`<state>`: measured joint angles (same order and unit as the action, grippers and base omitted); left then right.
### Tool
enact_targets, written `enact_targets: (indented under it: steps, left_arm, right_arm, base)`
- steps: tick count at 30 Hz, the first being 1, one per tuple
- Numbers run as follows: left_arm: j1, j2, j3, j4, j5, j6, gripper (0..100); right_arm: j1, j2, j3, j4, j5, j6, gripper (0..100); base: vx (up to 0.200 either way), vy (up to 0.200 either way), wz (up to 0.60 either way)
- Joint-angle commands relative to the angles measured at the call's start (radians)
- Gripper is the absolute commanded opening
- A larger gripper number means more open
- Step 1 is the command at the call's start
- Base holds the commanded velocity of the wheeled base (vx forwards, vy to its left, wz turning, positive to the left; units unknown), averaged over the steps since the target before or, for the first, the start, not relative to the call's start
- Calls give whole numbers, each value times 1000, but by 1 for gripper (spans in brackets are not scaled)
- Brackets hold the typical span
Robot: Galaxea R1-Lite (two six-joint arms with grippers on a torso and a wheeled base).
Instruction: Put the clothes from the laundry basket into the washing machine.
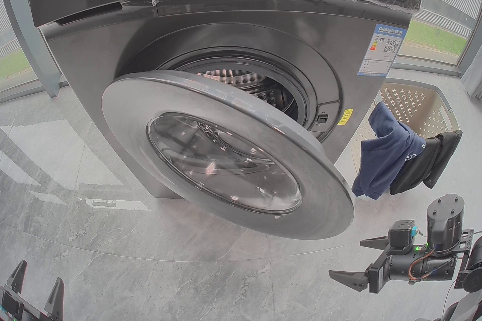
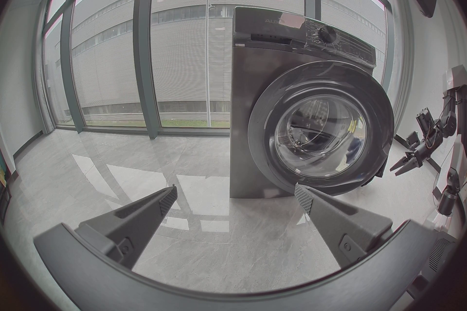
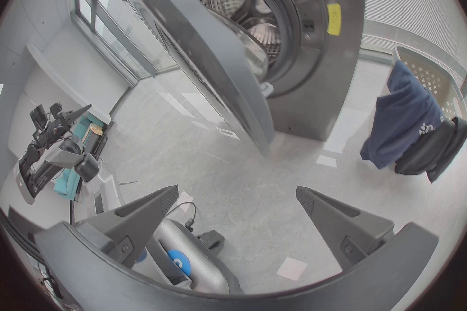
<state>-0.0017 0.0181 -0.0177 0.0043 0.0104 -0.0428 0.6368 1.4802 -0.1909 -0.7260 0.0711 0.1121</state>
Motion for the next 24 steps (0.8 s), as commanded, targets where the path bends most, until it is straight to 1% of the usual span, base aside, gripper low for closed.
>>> enact_targets:
  steps: [1,3,7,8,9,10,11,12,15,18,20,21,22,24]
  left_arm:
    - [0,-7,15,0,0,0,100]
    - [0,-7,15,0,2,0,100]
    - [0,-7,15,0,0,0,100]
    - [0,-7,15,0,2,0,100]
    - [0,-7,15,0,2,0,100]
    - [0,-7,15,0,0,0,100]
    - [0,-7,15,0,0,0,100]
    - [0,-7,15,0,0,0,100]
    - [0,-7,15,0,0,0,100]
    - [-1,-7,15,0,0,0,100]
    - [0,-6,15,0,0,0,100]
    - [0,-7,15,0,0,0,100]
    - [0,-7,15,0,0,0,100]
    - [0,-7,15,0,2,0,100]
  right_arm:
    - [-100,-28,67,2,6,-14,100]
    - [-131,-26,54,-7,10,-19,100]
    - [-207,-1,-7,5,13,-26,100]
    - [-246,20,-29,5,13,-37,100]
    - [-246,20,-29,5,13,-37,100]
    - [-281,43,-62,5,13,-52,100]
    - [-281,43,-62,5,13,-52,100]
    - [-304,83,-113,-1,9,-52,100]
    - [-301,126,-180,-7,4,-49,100]
    - [-290,144,-225,-7,6,-46,100]
    - [-258,167,-257,-9,4,-43,100]
    - [-256,167,-259,-9,4,-43,100]
    - [-232,170,-262,-9,4,-37,100]
    - [-209,169,-251,-9,6,-34,100]
  base:
    - [0,0,0]
    - [0,0,0]
    - [0,0,0]
    - [0,0,0]
    - [0,0,0]
    - [0,0,0]
    - [0,0,0]
    - [0,0,0]
    - [0,0,0]
    - [0,0,0]
    - [0,0,0]
    - [0,0,0]
    - [0,0,0]
    - [0,0,0]
